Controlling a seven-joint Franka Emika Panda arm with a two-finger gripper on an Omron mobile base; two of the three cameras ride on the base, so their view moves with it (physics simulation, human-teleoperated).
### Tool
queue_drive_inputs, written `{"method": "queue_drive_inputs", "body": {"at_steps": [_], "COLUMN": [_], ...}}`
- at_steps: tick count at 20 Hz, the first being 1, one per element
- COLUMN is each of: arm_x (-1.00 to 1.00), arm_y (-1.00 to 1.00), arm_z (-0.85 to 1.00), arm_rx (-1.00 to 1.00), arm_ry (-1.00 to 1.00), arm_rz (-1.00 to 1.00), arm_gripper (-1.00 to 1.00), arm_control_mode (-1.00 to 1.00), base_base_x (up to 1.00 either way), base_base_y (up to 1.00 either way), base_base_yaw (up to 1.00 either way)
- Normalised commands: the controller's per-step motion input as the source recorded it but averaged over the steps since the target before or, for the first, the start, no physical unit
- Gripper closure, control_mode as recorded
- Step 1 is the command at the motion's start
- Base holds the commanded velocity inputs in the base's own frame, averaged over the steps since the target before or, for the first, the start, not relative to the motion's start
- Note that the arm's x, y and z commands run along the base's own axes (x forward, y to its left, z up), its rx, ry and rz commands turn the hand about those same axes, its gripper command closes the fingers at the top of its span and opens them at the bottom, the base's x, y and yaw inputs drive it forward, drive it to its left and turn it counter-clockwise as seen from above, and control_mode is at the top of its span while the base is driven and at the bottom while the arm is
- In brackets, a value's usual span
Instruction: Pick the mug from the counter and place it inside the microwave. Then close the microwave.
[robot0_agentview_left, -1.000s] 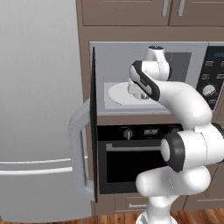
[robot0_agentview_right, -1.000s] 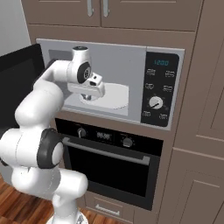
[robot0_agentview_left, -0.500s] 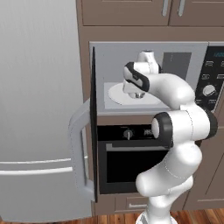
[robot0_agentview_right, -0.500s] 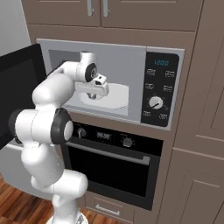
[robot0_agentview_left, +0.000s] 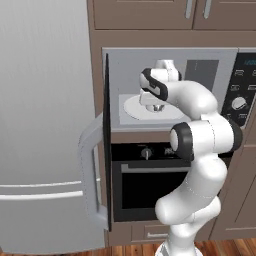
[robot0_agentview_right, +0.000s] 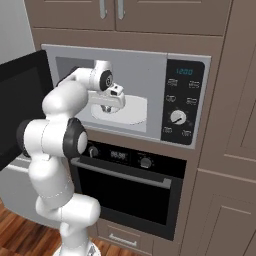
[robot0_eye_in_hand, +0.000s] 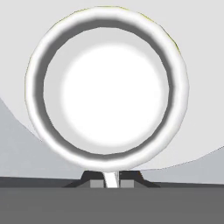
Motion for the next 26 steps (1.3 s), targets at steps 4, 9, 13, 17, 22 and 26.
{"method": "queue_drive_inputs", "body": {"at_steps": [4, 9, 13, 17, 22, 26], "arm_x": [0.11, 0.19, 0.16, 0.18, 0.34, 0.38], "arm_y": [0.0, 0.0, 0.0, 0.0, -0.04, -0.04], "arm_z": [-0.17, -0.21, -0.17, -0.14, -0.01, 0.0], "arm_rx": [0.0, 0.0, 0.0, 0.0, 0.0, 0.0], "arm_ry": [0.0, 0.0, 0.0, 0.0, 0.0, 0.0], "arm_rz": [0.0, 0.0, 0.0, 0.0, 0.0, 0.0], "arm_gripper": [1.0, 1.0, 1.0, 1.0, 1.0, 1.0], "arm_control_mode": [-1.0, -1.0, -1.0, -1.0, -1.0, -1.0], "base_base_x": [0.0, 0.0, 0.0, 0.0, 0.0, 0.0], "base_base_y": [0.0, 0.0, 0.0, 0.0, 0.0, 0.0], "base_base_yaw": [0.0, 0.0, 0.0, 0.0, 0.0, 0.0]}}
